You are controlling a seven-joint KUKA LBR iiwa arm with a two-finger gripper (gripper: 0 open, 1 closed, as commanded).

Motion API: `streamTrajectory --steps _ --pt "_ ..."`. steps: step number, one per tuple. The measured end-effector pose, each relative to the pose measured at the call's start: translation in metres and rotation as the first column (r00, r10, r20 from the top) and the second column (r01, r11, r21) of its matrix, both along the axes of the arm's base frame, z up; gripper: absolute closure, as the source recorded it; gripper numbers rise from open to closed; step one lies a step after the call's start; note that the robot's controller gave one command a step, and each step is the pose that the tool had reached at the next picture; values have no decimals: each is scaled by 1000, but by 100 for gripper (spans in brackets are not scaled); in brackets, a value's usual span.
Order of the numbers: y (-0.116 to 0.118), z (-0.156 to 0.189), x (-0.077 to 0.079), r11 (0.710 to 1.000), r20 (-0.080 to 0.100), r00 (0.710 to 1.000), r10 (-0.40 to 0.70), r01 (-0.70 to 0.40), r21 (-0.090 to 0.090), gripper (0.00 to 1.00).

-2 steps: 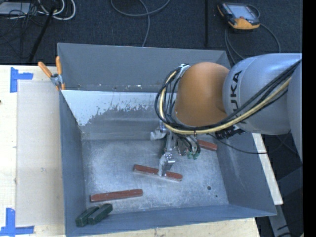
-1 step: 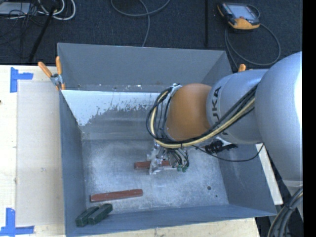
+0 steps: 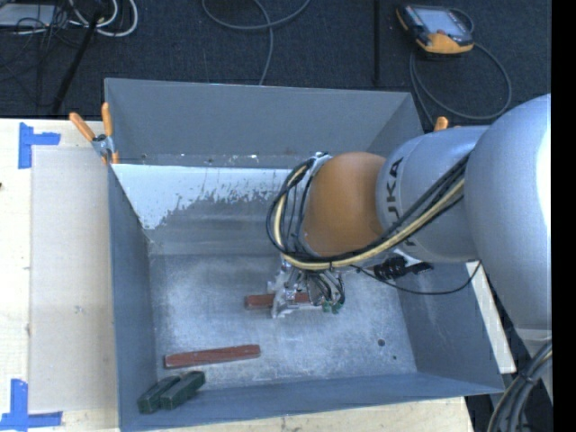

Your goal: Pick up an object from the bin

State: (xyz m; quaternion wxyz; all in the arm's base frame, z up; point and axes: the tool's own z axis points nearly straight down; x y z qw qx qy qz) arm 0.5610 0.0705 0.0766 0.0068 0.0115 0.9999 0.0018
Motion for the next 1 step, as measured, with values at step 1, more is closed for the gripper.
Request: streamTrajectory --steps 1 --pt "2 143 -7 1000 -12 1000 23 -23 -3 100"
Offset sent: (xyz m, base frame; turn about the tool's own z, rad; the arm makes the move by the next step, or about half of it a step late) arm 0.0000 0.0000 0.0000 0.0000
